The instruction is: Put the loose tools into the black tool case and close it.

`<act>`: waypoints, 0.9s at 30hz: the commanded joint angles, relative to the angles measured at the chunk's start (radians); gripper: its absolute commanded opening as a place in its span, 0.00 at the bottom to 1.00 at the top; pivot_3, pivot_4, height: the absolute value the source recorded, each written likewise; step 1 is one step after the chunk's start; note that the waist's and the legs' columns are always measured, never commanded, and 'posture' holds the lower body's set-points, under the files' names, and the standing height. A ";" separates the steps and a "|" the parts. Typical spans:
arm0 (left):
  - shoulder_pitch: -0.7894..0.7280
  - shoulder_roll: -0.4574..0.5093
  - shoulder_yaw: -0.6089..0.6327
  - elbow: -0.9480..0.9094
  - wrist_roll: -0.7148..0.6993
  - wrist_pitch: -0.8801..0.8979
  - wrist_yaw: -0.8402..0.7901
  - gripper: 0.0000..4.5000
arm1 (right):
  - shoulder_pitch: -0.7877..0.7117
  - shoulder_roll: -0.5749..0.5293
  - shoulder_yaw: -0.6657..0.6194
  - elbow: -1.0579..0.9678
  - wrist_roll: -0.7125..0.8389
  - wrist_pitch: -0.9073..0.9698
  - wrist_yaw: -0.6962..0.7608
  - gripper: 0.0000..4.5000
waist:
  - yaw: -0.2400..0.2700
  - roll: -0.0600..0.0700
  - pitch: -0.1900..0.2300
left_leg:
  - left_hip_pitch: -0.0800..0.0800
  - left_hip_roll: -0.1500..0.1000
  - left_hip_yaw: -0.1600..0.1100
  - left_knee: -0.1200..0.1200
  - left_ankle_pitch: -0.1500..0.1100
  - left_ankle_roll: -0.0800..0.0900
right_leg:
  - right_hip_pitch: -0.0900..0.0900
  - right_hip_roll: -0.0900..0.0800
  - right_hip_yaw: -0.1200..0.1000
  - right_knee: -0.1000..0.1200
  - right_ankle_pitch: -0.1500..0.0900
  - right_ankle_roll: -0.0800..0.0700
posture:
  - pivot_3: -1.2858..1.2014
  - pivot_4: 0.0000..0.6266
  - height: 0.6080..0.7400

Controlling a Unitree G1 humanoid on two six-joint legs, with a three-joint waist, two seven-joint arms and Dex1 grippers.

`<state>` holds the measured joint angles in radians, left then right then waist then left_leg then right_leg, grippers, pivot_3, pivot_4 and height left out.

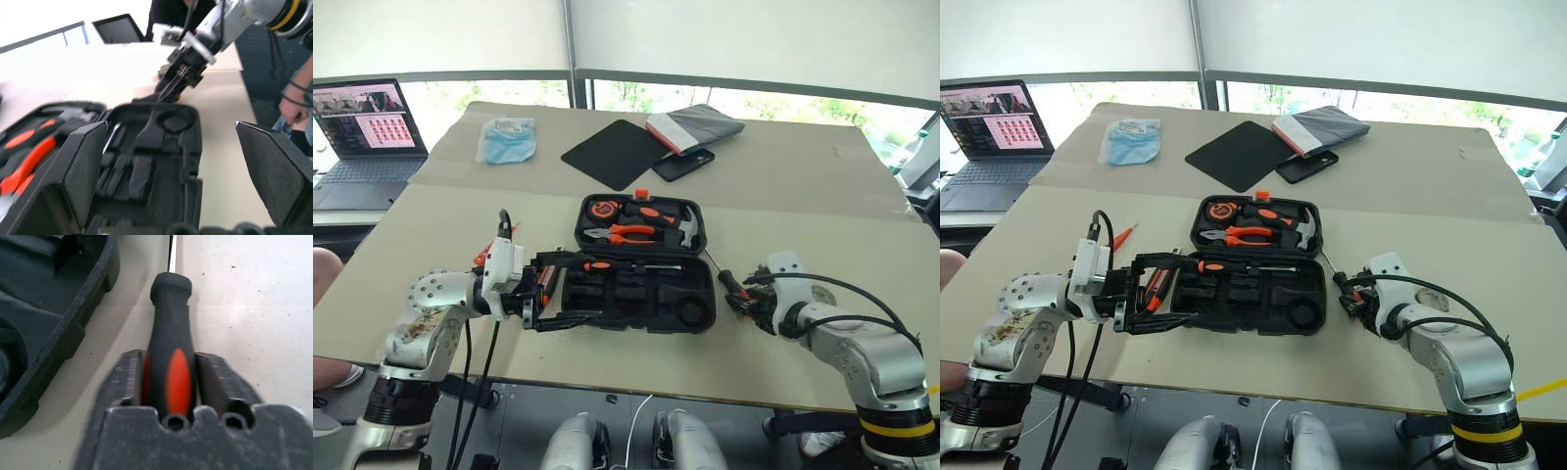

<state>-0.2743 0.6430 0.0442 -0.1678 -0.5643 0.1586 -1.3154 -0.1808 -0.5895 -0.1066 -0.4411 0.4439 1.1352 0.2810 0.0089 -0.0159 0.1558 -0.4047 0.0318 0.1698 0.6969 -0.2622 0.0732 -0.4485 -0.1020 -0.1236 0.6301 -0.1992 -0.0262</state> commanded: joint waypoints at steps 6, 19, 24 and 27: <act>-0.012 -0.009 0.040 -0.024 -0.078 0.054 0.029 1.00 | 0.049 0.071 -0.154 -0.149 -0.009 -0.073 -0.053 0.24 | 0.000 0.000 0.000 | -0.001 0.000 0.000 0.000 0.000 0.000 | -0.001 0.005 0.001 0.000 0.000 0.000 | 0.52 0.24 1.00; 0.130 0.081 0.182 0.113 0.004 -0.001 0.080 1.00 | -0.401 -0.183 0.405 0.221 -0.248 -0.667 0.686 0.24 | -0.027 0.000 0.001 | 0.002 0.004 0.000 -0.002 0.002 -0.003 | -0.003 0.009 0.001 0.001 -0.001 -0.001 | 0.52 0.24 1.00; 0.174 0.072 0.200 0.079 0.011 -0.019 0.112 1.00 | -0.525 -0.134 0.505 0.392 -0.336 -0.766 0.769 0.24 | -0.015 -0.001 0.001 | -0.004 0.003 0.001 -0.001 0.003 -0.004 | -0.008 0.005 0.001 0.001 0.001 -0.005 | 0.52 0.24 1.00; 0.196 0.063 0.202 0.049 0.012 -0.026 0.139 1.00 | -0.570 -0.131 0.560 0.500 -0.410 -0.854 0.831 0.24 | -0.010 0.000 0.001 | -0.006 0.002 0.001 -0.001 0.003 -0.004 | -0.008 0.003 0.000 0.000 0.004 -0.010 | 0.52 0.24 1.00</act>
<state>-0.0818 0.7074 0.2218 -0.0780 -0.5495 0.1508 -1.1894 -0.7331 -0.7115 0.4586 0.0294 0.0654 0.3467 1.0821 -0.0006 -0.0164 0.1571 -0.4106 0.0338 0.1710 0.6963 -0.2594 0.0701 -0.4564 -0.0993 -0.1236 0.6297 -0.1947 -0.0363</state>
